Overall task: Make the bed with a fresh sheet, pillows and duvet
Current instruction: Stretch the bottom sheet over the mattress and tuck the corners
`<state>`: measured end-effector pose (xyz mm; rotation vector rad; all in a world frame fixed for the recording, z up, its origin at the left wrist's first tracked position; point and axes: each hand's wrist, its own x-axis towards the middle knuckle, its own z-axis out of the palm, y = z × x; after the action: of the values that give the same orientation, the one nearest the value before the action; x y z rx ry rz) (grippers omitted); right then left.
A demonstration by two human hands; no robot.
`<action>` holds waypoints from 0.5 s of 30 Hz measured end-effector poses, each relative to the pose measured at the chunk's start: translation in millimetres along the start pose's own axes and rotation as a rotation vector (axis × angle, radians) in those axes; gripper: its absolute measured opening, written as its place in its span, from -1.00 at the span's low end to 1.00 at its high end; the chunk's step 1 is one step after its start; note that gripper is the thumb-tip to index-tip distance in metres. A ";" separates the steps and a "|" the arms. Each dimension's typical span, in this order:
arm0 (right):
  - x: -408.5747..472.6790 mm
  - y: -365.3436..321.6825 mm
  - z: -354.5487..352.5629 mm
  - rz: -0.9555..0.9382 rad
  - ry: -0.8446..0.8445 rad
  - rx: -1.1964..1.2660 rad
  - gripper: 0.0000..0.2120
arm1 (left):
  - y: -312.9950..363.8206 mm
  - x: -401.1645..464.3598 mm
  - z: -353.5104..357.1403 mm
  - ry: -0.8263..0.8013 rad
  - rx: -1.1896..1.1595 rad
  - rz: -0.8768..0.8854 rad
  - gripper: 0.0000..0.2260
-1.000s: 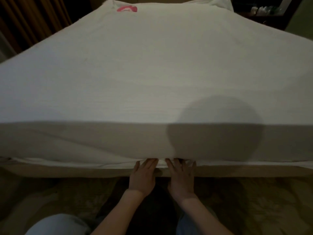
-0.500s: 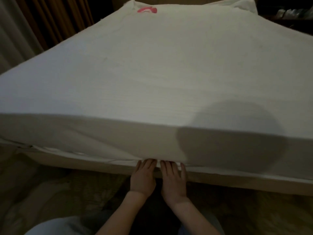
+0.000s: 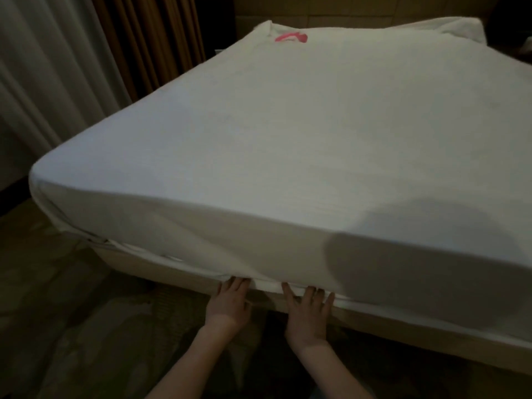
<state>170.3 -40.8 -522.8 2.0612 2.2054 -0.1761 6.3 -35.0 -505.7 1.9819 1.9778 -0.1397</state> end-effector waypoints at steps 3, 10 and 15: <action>4.4 -7.1 2.2 0.013 -0.067 -0.033 -0.26 | -20.7 3.4 -10.9 -0.038 0.037 -0.005 -0.46; 6.9 -15.1 39.0 0.019 0.217 0.095 0.15 | -48.9 18.2 -1.5 0.121 0.050 0.200 -0.48; -6.3 -69.9 30.8 -0.009 0.268 0.156 -0.06 | -79.1 16.7 11.2 0.171 -0.052 0.386 -0.44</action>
<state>101.2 -56.8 -551.8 2.2759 2.4242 -0.0778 -69.3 -24.4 -534.4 2.3618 1.6296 0.1782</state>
